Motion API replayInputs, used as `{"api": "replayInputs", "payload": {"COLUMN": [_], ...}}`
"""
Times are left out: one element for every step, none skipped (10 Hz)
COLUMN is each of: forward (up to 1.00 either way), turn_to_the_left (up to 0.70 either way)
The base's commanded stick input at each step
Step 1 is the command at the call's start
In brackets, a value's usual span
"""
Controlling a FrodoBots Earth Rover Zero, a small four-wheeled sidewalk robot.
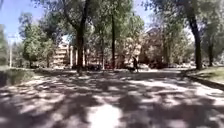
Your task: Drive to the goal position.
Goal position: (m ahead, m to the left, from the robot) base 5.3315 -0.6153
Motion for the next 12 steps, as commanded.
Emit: {"api": "replayInputs", "payload": {"forward": [0.85, 0.85, 0.85, 0.85, 0.85, 0.85, 0.85, 0.85, 0.85, 0.85, 0.85, 0.85], "turn_to_the_left": [0.00, 0.00, 0.00, -0.01, -0.07, -0.34, -0.34, -0.34, -0.34, 0.00, 0.00, 0.00]}}
